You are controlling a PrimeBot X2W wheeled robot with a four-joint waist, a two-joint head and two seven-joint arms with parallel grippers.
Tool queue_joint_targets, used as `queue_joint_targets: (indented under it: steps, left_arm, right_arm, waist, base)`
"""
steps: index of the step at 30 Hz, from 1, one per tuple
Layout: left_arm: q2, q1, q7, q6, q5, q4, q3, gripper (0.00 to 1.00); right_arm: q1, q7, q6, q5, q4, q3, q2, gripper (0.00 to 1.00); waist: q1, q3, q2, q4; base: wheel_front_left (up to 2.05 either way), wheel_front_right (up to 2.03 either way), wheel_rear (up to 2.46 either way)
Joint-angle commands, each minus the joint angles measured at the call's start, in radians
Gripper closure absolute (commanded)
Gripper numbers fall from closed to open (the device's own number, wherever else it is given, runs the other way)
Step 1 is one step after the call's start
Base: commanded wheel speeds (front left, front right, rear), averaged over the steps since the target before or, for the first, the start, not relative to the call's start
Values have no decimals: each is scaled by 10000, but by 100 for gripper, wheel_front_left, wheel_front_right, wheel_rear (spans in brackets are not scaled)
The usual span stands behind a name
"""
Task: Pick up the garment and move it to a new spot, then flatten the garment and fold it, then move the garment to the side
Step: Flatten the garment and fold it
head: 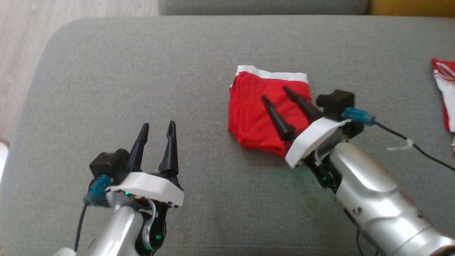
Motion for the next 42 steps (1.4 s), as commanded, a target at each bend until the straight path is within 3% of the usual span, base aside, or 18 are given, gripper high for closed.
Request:
queue_joint_targets:
  steps: [1, 11, 14, 21, 30, 42]
  left_arm:
    - [118, -208, -115, 58, 42, -275, 460, 0]
    - [-12, 50, -132, 118, 534, -229, 894, 0]
    - [-84, 259, -133, 114, 843, -259, 1115, 0]
    - [-259, 873, -134, 1, 1209, -400, 1494, 0]
    - [-458, 1364, -135, -180, 1596, -465, 1686, 0]
    - [-634, 1398, -135, -384, 1803, -358, 1822, 0]
  right_arm:
    - [2, -276, 65, -211, -215, -251, 160, 0]
    - [1131, -922, 65, -1854, -327, -3396, 350, 0]
    - [1955, -992, 65, -2901, -960, -4722, 560, 0]
    - [3640, -818, 65, -4530, -2588, -6408, 1084, 0]
    - [4960, -159, 65, -4591, -4269, -6634, 1177, 0]
    - [5293, 215, 65, -4619, -4776, -6732, 1179, 0]
  waist:
    - [0, -177, 0, -178]
    - [0, -639, 0, -531]
    - [0, -740, 0, -603]
    - [0, -879, 0, -644]
    - [0, -928, 0, -616]
    - [0, -959, 0, -588]
  base:
    - [0, 0, 0]
    - [0, 0, 0]
    - [0, 0, 0]
    - [0, 0, 0]
    - [0, 0, 0]
    - [0, 0, 0]
